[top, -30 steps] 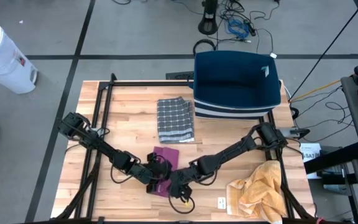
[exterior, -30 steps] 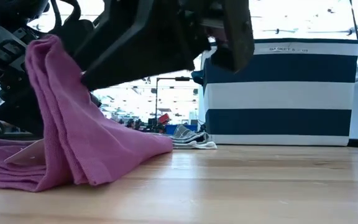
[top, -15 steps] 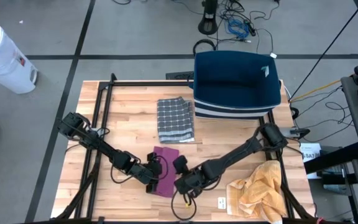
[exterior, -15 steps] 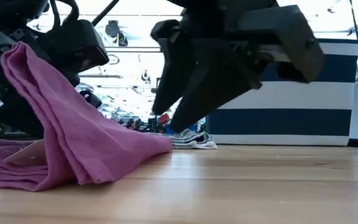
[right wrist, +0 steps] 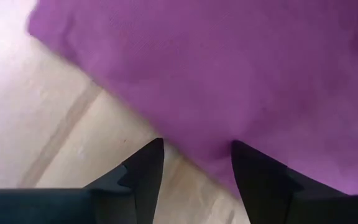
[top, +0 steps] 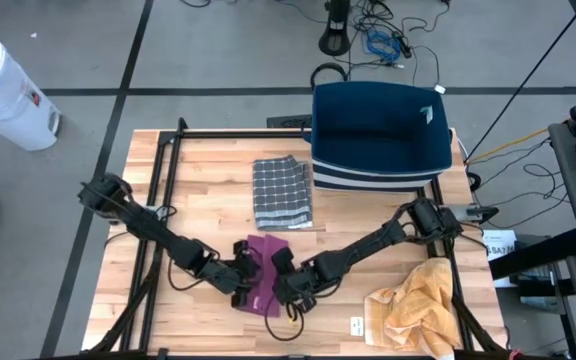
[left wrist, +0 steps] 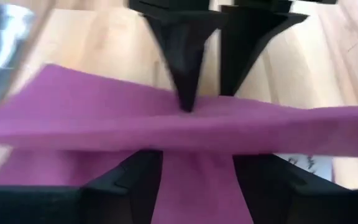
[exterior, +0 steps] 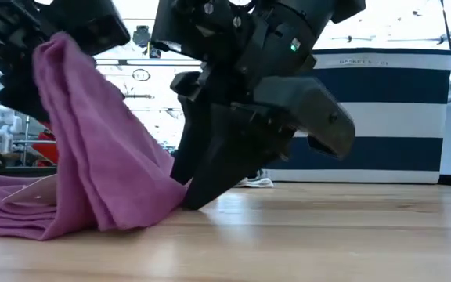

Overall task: Fold towel
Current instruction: Fold the pink towel

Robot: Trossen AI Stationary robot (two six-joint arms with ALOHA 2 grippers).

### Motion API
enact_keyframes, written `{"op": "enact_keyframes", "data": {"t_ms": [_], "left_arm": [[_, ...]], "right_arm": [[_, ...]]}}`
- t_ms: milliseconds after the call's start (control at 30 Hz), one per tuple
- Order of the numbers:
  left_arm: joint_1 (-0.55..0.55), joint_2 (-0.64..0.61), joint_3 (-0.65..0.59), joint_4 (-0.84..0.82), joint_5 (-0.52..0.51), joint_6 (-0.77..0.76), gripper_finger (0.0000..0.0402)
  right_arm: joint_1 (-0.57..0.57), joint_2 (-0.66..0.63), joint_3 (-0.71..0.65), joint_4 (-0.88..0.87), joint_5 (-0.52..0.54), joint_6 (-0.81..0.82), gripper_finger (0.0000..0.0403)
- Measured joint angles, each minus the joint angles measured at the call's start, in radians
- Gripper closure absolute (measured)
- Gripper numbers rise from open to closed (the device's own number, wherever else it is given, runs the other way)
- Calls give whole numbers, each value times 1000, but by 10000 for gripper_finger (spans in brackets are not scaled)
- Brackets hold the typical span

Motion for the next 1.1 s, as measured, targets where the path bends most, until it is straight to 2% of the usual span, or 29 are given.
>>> {"op": "enact_keyframes", "data": {"t_ms": [200,400,633,900,1000,1100], "left_arm": [[-25,-75,0,-183,-46,-38,200],[-43,-117,0,-213,-81,-39,200],[-71,-155,1,-305,-127,-70,200],[-78,-156,1,-312,-134,-69,200],[-81,-156,7,-329,-135,-68,200],[-92,-156,49,-447,-178,-85,200]], "right_arm": [[-8,6,0,50,-16,-25,225],[-21,9,0,135,-18,-80,225],[-38,8,0,152,-17,-117,225],[-59,7,0,240,-22,-173,225],[-71,5,0,257,-54,-175,225],[-93,5,0,255,-103,-151,225]]}}
